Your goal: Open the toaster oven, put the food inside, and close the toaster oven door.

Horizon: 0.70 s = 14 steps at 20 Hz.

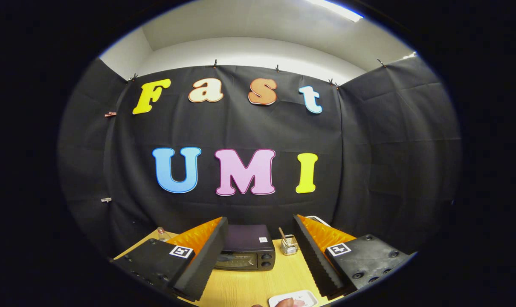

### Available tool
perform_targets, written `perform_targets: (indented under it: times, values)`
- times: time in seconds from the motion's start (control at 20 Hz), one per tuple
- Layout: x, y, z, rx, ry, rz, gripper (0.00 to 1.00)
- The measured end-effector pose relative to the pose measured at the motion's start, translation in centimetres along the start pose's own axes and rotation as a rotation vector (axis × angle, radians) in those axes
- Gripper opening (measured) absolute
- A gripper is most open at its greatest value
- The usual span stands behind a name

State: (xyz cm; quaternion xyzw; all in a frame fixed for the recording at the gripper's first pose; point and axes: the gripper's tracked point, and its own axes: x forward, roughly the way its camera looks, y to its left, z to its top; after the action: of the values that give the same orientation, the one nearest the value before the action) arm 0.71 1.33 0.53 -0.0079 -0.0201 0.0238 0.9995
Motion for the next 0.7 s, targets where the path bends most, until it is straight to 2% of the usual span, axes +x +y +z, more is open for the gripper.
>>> perform_targets:
  times: [0.45, 0.7]
  values:
    - [1.2, 4.8, -2.7, 0.046, 0.038, 0.112, 0.98]
    - [5.0, 7.4, -9.5, 0.060, 0.162, 0.128, 0.98]
